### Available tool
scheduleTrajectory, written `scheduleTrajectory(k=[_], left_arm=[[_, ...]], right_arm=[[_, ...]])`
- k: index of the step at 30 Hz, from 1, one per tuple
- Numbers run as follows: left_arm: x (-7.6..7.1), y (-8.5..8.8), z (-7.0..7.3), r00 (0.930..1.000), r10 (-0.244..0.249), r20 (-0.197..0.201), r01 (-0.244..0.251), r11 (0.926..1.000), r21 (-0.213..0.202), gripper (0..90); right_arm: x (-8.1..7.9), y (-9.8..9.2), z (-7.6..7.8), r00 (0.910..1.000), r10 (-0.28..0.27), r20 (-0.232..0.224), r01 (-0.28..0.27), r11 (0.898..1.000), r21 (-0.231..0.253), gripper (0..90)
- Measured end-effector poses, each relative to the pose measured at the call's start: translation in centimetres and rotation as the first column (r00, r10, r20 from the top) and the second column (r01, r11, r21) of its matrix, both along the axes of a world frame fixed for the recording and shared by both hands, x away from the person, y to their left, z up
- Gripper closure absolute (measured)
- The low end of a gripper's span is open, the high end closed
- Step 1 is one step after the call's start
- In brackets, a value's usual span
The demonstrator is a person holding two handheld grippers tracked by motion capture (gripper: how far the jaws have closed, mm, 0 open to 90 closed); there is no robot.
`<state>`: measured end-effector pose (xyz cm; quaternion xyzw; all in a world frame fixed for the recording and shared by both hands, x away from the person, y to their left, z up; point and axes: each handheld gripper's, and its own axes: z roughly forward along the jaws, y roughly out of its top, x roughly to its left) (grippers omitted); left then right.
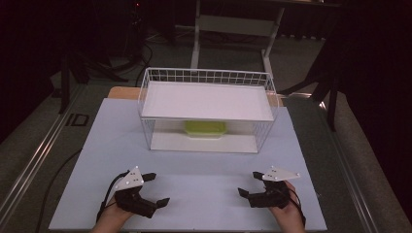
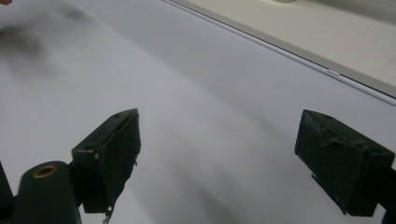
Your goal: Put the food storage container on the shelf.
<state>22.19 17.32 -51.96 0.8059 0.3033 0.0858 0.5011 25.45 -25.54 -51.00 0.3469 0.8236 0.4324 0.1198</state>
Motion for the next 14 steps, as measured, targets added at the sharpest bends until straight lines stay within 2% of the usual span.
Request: scheduleTrajectory(k=[6, 14], left_arm=[[0.06, -0.04, 0.03, 0.9999, 0.002, 0.011, -0.002, 1.0, -0.003, 2.3], [0.28, 0.13, -0.23, 1.0, 0.006, 0.0, -0.006, 0.9999, -0.012, 2.3]], right_arm=[[0.17, -0.2, -0.25, 1.0, 0.005, -0.001, -0.005, 1.0, -0.002, 14.4], [0.33, 0.29, -0.47, 0.9995, 0.03, 0.003, -0.03, 1.0, 0.003, 14.6]])
